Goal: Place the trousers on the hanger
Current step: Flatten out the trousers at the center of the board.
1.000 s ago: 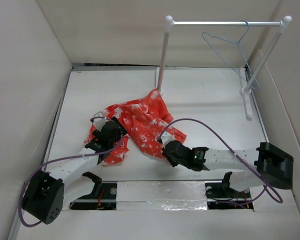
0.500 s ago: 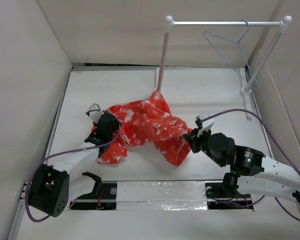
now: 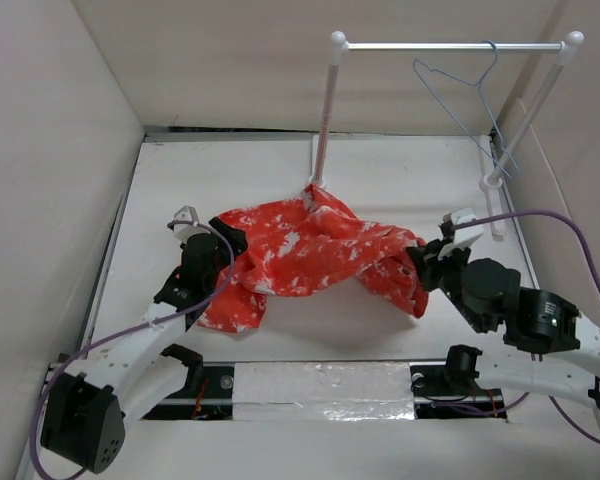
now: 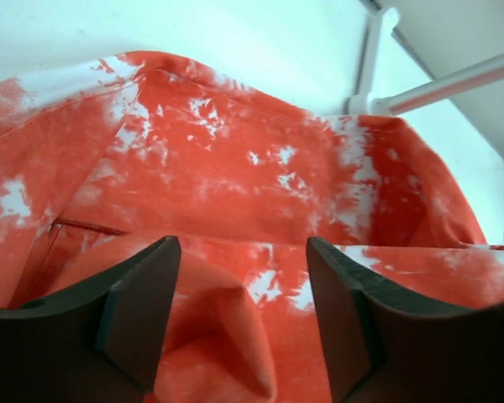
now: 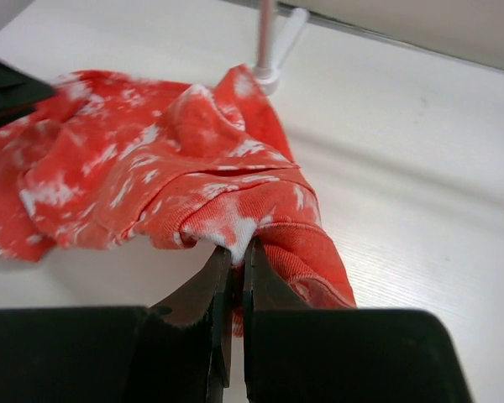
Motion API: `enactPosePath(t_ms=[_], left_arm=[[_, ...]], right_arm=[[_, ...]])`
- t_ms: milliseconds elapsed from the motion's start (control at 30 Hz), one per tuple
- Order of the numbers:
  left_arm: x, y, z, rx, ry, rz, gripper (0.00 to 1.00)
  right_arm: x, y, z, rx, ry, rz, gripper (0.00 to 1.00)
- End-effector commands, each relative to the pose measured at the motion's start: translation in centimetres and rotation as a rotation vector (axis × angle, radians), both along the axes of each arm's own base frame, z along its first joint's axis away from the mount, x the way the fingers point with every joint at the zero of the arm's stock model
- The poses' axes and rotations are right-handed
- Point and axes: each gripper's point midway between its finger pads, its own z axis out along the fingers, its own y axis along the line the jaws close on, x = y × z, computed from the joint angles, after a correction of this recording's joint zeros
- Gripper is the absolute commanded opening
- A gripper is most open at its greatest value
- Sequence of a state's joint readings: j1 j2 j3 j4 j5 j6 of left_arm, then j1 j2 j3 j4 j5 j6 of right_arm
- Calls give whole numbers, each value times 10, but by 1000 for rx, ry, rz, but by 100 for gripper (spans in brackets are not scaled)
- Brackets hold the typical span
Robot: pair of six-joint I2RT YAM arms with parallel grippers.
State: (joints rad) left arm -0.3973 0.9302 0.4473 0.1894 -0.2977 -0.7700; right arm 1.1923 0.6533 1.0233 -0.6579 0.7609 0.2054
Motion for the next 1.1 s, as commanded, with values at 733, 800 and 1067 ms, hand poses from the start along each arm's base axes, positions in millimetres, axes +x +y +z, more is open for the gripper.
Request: enactPosePath(t_ms=[733,800,1067], left_arm=[[-77,-16,-89,68,314,-180,73],[-76,-17,-89,72,317,-189,73],[-27,-26,-87,125,247,-122,39]], right_arm=[[13,-98,26,118,-113,-448,0],[13,-92,24,122,-107,-432,0],[28,-39,-6,81,-79,-302,0]])
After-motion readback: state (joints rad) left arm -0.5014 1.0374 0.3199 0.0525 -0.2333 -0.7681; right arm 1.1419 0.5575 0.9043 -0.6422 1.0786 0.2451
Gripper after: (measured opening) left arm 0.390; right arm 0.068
